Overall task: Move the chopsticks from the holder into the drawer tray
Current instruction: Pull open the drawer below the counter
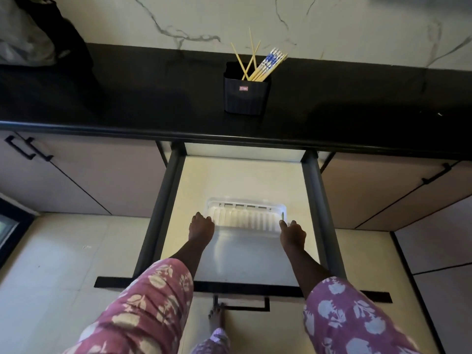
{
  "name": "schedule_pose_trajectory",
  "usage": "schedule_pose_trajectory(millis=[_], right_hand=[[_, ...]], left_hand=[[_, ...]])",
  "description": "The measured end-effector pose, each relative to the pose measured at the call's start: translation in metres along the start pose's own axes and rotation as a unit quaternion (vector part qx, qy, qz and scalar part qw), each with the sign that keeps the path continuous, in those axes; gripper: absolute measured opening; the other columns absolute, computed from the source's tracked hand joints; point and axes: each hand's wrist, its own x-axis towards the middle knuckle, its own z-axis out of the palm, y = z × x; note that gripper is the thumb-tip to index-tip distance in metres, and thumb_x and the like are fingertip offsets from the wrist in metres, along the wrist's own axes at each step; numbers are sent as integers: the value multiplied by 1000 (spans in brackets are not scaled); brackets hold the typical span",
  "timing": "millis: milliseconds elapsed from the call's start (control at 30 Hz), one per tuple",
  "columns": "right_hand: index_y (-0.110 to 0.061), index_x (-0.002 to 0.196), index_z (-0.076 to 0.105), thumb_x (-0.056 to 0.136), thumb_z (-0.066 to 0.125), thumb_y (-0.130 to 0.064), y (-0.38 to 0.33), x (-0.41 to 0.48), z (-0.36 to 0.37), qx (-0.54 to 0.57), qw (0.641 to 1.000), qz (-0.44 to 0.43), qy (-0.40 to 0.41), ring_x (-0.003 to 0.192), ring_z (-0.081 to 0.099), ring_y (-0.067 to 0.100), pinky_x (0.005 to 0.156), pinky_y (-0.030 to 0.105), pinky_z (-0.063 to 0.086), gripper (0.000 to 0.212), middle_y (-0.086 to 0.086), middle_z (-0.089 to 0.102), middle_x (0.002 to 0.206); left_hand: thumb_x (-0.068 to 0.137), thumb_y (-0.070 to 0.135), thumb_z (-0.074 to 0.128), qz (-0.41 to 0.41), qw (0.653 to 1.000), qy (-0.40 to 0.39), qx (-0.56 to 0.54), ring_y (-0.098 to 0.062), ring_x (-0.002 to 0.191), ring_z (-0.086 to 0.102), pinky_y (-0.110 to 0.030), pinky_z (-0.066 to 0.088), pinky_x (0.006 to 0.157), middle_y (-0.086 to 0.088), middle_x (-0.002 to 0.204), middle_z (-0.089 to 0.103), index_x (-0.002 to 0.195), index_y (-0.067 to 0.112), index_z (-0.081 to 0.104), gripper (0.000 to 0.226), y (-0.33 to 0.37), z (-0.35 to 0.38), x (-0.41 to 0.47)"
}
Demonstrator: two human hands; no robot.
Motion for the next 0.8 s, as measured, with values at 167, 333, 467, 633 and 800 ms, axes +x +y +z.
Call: schedule_pose_trajectory(millis=[167,333,467,633,800], right_hand=[[5,122,58,96,38,-1,-9,24,14,-21,999,38,14,121,52,37,93,35,46,33,23,59,126],[6,110,65,94,42,1,-13,34,13,-23,998,41,39,113,56,38,84,35,48,28,24,65,115],[7,108,65,93,41,1,-12,34,9,-34,998,41,27,113,56,38,83,35,48,28,24,65,116],[6,119,60,94,40,0,-14,33,1,-28,999,42,7,121,51,37,92,37,47,32,23,60,124],[5,118,55,94,42,-2,-41,36,-29,-16,999,-11,37,117,52,40,90,40,47,28,27,59,121]], left_hand=[[99,6,30,-50,990,-27,-128,-40,118,49,-42,39,98,-27,129,51,127,-6,43,33,1,10,21],[90,-8,24,-79,984,-17,-160,-40,118,50,-43,43,93,-24,131,51,134,0,38,46,3,22,19],[87,-12,22,-65,984,-6,-164,-39,126,45,-44,41,101,-23,139,46,139,1,34,55,0,29,17],[89,-11,26,-72,983,23,-168,-39,123,47,-38,37,94,-26,133,49,133,-6,37,45,7,18,14],[90,-10,30,-27,982,81,-170,-38,137,35,-41,29,113,-25,148,36,147,-2,23,58,33,-16,30]])
